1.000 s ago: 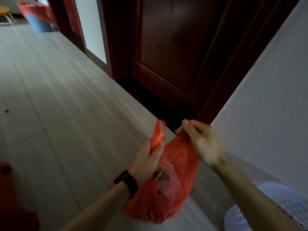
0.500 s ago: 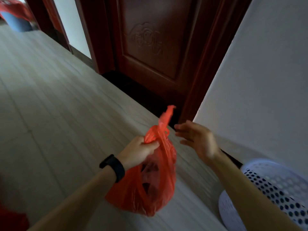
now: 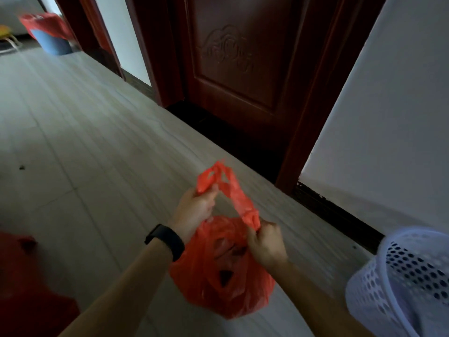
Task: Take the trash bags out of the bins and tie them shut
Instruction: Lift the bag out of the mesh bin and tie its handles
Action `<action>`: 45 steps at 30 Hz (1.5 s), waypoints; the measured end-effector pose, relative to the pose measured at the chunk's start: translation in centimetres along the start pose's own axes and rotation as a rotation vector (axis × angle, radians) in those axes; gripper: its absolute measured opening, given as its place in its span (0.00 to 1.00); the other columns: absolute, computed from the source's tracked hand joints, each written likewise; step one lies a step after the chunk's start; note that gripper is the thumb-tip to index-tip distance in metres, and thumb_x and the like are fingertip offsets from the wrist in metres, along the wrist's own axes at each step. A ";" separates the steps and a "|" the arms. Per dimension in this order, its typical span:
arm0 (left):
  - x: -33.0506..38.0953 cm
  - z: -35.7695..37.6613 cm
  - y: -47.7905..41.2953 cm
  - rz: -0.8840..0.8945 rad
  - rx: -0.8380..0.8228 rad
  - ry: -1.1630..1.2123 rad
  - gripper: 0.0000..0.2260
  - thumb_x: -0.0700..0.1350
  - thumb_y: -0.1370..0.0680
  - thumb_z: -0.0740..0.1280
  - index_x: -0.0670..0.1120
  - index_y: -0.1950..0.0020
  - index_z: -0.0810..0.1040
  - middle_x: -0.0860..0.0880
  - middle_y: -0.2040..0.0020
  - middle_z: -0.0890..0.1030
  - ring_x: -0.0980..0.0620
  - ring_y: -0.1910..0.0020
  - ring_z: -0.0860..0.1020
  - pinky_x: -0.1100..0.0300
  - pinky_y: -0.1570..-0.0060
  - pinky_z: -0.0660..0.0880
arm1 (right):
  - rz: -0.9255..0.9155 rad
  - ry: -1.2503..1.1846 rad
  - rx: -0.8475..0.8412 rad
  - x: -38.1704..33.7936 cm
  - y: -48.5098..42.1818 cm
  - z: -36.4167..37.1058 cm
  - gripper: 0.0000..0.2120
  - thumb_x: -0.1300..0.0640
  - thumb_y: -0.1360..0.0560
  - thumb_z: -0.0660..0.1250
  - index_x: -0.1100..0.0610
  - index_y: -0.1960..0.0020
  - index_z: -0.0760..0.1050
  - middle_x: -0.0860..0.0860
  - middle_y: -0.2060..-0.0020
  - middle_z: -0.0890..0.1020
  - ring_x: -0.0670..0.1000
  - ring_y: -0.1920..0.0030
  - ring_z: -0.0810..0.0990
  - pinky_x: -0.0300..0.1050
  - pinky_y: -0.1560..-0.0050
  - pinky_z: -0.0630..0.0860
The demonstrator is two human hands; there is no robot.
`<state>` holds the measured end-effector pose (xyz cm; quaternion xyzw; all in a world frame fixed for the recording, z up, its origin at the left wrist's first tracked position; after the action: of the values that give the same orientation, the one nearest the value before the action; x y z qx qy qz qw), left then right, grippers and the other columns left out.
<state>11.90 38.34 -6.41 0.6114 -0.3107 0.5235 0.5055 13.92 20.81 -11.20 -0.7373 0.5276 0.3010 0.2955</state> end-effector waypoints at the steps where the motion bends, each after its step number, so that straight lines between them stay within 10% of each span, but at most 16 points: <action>1: 0.0 -1.5 0.3 0.100 0.087 -0.031 0.08 0.48 0.19 0.66 0.56 0.57 0.81 0.55 0.71 0.64 0.58 0.75 0.64 0.62 0.74 0.64 | 0.118 -0.012 0.019 1.2 -0.1 0.1 0.22 0.43 0.27 0.54 0.57 0.70 0.72 0.65 0.67 0.82 0.65 0.65 0.82 0.52 0.65 0.71; 3: -0.8 -3.5 1.5 0.238 0.166 -0.048 0.08 0.55 0.22 0.68 0.68 0.45 0.78 0.58 0.62 0.75 0.60 0.65 0.75 0.63 0.61 0.73 | 0.335 -0.007 0.085 3.6 -0.4 0.0 0.24 0.48 0.21 0.57 0.67 0.62 0.78 0.70 0.58 0.83 0.68 0.55 0.82 0.55 0.56 0.75; 7: -6.6 -4.6 2.7 0.194 0.055 -0.134 0.36 0.67 0.36 0.74 0.58 0.30 0.69 0.56 0.40 0.80 0.61 0.46 0.81 0.62 0.48 0.77 | 0.522 -0.035 0.071 5.1 -1.5 0.6 0.25 0.48 0.18 0.57 0.71 0.49 0.79 0.71 0.48 0.81 0.69 0.45 0.80 0.57 0.43 0.74; 12: -7.3 -2.4 2.5 0.316 -0.004 -0.581 0.20 0.66 0.25 0.62 0.58 0.37 0.78 0.57 0.39 0.79 0.60 0.38 0.76 0.55 0.36 0.72 | 0.523 0.080 -0.171 4.6 -2.6 2.8 0.24 0.49 0.16 0.54 0.69 0.40 0.77 0.69 0.41 0.79 0.67 0.38 0.77 0.54 0.38 0.72; 17: -7.8 0.8 2.1 0.104 0.210 -0.199 0.24 0.54 0.16 0.53 0.45 0.57 0.84 0.51 0.61 0.85 0.60 0.58 0.82 0.68 0.55 0.74 | 0.644 -0.103 -0.291 6.5 -1.9 3.9 0.19 0.51 0.18 0.55 0.64 0.40 0.76 0.65 0.42 0.79 0.61 0.43 0.78 0.52 0.40 0.73; 20: -9.6 1.4 1.5 -0.094 0.297 0.134 0.31 0.57 0.16 0.49 0.43 0.73 0.70 0.48 0.80 0.70 0.51 0.75 0.76 0.65 0.71 0.70 | 0.758 -0.239 -0.279 9.1 -1.0 3.8 0.15 0.44 0.20 0.56 0.53 0.51 0.75 0.58 0.55 0.78 0.54 0.57 0.75 0.52 0.52 0.75; 24: -12.0 2.0 1.9 -0.189 0.254 0.193 0.29 0.59 0.16 0.50 0.50 0.76 0.60 0.51 0.82 0.59 0.53 0.80 0.60 0.58 0.72 0.60 | 0.889 -0.411 -0.137 10.3 1.0 2.3 0.16 0.47 0.19 0.61 0.56 0.60 0.75 0.53 0.67 0.76 0.52 0.69 0.74 0.46 0.62 0.70; 30: -12.6 2.4 1.3 -0.254 0.226 0.078 0.31 0.59 0.16 0.52 0.50 0.80 0.64 0.52 0.82 0.62 0.55 0.82 0.61 0.60 0.75 0.60 | 0.890 -0.907 0.215 8.8 1.3 2.9 0.21 0.51 0.16 0.57 0.57 0.66 0.70 0.49 0.78 0.80 0.50 0.76 0.77 0.42 0.69 0.75; 35: -13.4 2.4 2.0 -0.238 0.089 0.191 0.29 0.68 0.23 0.59 0.43 0.53 0.83 0.44 0.56 0.85 0.46 0.54 0.84 0.51 0.45 0.79 | 1.029 -0.845 0.298 11.1 1.9 3.1 0.19 0.56 0.18 0.57 0.55 0.68 0.65 0.45 0.86 0.68 0.42 0.86 0.65 0.35 0.83 0.61; 38: -10.9 1.7 4.4 0.064 0.081 -0.087 0.25 0.64 0.22 0.61 0.48 0.33 0.77 0.53 0.38 0.80 0.60 0.39 0.77 0.71 0.41 0.72 | 1.077 -0.759 0.225 11.4 1.4 3.2 0.19 0.60 0.19 0.55 0.59 0.68 0.67 0.49 0.86 0.71 0.44 0.88 0.66 0.35 0.82 0.63; 42: -9.9 2.2 5.3 0.353 -0.058 -0.481 0.23 0.62 0.30 0.71 0.71 0.37 0.69 0.62 0.37 0.74 0.61 0.34 0.72 0.67 0.35 0.65 | 1.087 -0.768 0.198 11.7 0.7 3.5 0.18 0.60 0.19 0.56 0.60 0.67 0.68 0.49 0.88 0.70 0.45 0.89 0.67 0.32 0.85 0.62; 45: -9.8 2.3 4.5 0.439 0.043 -0.638 0.15 0.55 0.24 0.67 0.56 0.38 0.77 0.51 0.42 0.81 0.49 0.41 0.78 0.60 0.40 0.70 | 1.060 -0.866 0.195 11.5 0.7 3.9 0.19 0.57 0.18 0.57 0.59 0.67 0.67 0.49 0.88 0.69 0.45 0.88 0.67 0.32 0.84 0.64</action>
<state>6.00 33.33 -14.28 0.6731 -0.5647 0.4090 0.2465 15.73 16.64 -22.48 -0.1634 0.6759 0.6233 0.3577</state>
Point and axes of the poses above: each hand's wrist, its own y-axis away from the middle knuckle, its own z-axis out of the palm, x = y × z, the point moved 8 cm from there along -y, towards the middle knuckle
